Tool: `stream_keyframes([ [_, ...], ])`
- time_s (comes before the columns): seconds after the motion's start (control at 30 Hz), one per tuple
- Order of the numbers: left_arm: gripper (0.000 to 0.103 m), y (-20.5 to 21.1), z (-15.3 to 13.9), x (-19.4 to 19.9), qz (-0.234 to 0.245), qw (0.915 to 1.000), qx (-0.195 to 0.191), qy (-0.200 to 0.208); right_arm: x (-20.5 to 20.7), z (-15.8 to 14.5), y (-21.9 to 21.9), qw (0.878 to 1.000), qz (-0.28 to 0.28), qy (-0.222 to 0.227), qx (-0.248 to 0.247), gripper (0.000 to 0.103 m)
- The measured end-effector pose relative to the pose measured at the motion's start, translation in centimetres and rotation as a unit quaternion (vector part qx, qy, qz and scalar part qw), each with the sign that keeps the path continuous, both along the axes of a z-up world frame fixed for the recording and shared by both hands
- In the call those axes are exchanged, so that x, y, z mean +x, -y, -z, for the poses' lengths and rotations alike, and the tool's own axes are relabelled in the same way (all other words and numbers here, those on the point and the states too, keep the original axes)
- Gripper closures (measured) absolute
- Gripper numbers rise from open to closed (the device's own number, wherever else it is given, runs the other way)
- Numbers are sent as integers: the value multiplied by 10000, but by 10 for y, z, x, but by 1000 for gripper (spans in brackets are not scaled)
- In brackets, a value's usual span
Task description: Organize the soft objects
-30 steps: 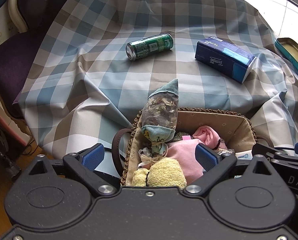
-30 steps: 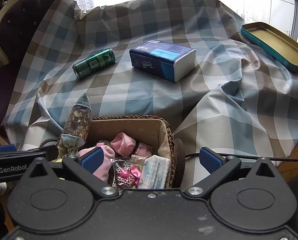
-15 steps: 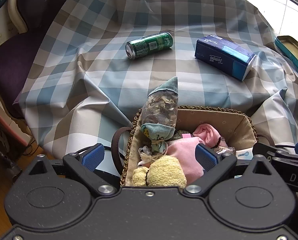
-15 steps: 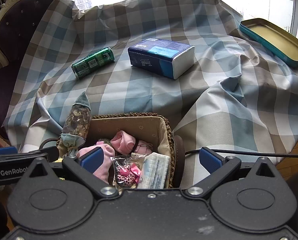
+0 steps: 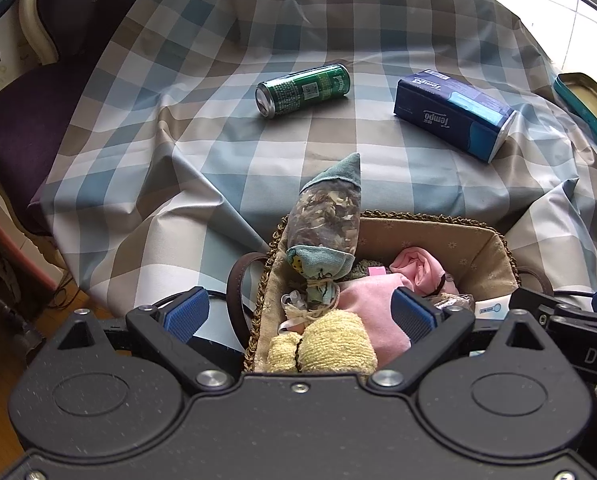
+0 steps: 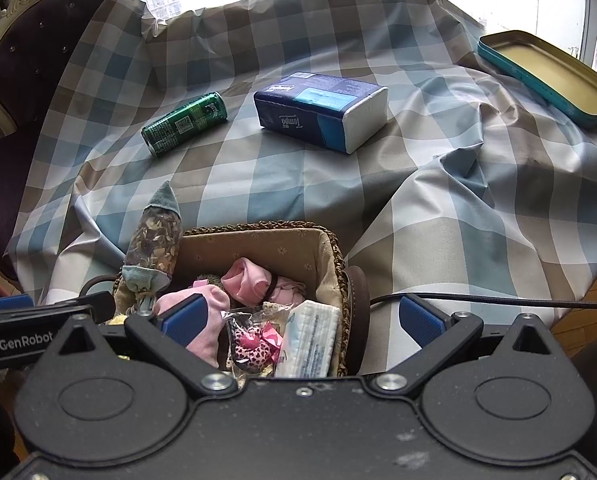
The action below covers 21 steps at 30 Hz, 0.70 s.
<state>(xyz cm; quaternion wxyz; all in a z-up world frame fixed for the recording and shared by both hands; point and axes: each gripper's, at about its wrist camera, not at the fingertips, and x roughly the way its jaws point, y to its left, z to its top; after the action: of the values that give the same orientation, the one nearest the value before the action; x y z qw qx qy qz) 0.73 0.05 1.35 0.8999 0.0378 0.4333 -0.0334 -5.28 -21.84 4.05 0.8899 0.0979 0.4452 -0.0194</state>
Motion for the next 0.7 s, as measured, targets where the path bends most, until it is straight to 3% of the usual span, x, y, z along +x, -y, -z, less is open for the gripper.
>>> stream_keyframes([
  [0.7, 8, 0, 0, 0, -5, 10000, 11, 16, 0, 2, -1, 9999, 25, -72, 86, 0],
])
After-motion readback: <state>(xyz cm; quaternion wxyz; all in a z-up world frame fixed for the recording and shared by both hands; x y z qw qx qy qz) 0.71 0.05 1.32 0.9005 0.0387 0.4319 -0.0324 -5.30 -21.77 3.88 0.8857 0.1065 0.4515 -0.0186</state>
